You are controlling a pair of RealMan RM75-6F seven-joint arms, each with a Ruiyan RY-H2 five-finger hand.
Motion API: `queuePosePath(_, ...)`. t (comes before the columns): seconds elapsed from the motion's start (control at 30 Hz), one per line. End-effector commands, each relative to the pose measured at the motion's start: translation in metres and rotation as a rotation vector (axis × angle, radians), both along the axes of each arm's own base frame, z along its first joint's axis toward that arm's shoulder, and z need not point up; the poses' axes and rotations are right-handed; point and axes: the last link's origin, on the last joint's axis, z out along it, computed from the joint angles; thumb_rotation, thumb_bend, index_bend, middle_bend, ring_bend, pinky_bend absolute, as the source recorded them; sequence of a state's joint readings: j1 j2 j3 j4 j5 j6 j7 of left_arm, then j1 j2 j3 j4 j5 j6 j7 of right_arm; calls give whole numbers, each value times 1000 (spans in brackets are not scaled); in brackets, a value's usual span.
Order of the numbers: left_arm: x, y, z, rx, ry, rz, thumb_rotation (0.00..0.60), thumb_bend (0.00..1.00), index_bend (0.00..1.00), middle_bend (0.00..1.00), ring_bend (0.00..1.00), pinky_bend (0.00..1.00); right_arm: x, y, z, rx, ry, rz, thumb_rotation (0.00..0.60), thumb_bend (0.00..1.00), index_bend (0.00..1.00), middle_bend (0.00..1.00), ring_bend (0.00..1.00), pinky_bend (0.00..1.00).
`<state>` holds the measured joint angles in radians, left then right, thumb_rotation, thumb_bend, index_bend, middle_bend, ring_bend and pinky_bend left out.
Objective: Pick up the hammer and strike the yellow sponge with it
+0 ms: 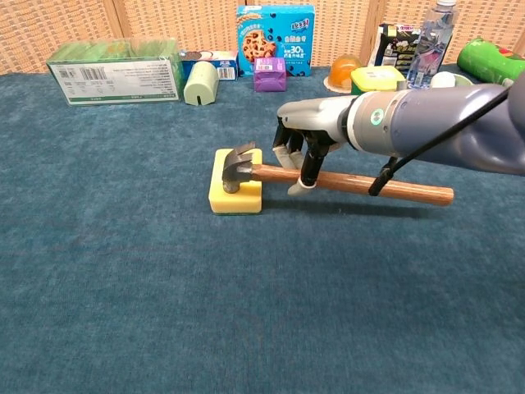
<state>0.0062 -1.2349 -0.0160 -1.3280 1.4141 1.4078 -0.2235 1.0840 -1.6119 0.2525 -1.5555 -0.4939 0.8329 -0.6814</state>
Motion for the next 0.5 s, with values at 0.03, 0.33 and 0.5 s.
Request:
queuePosePath(0.03,3,2,-3,-11,-4,-11,600,201,358,280,117,128,9,2,32,58,-194,-102,600,349,944,1000,1000,1000)
queuePosePath(0.33,10,3,-7,-32,2,-23,600,202,357,280,117,127,1,3,58,137,-424,-215,600,356,946,1000,1000,1000)
queuePosePath(0.5,14,2,-6,-35,9,-24,600,202,358,280,117,127,-6,3,60,186,-491,-258,600,357,946,1000,1000,1000)
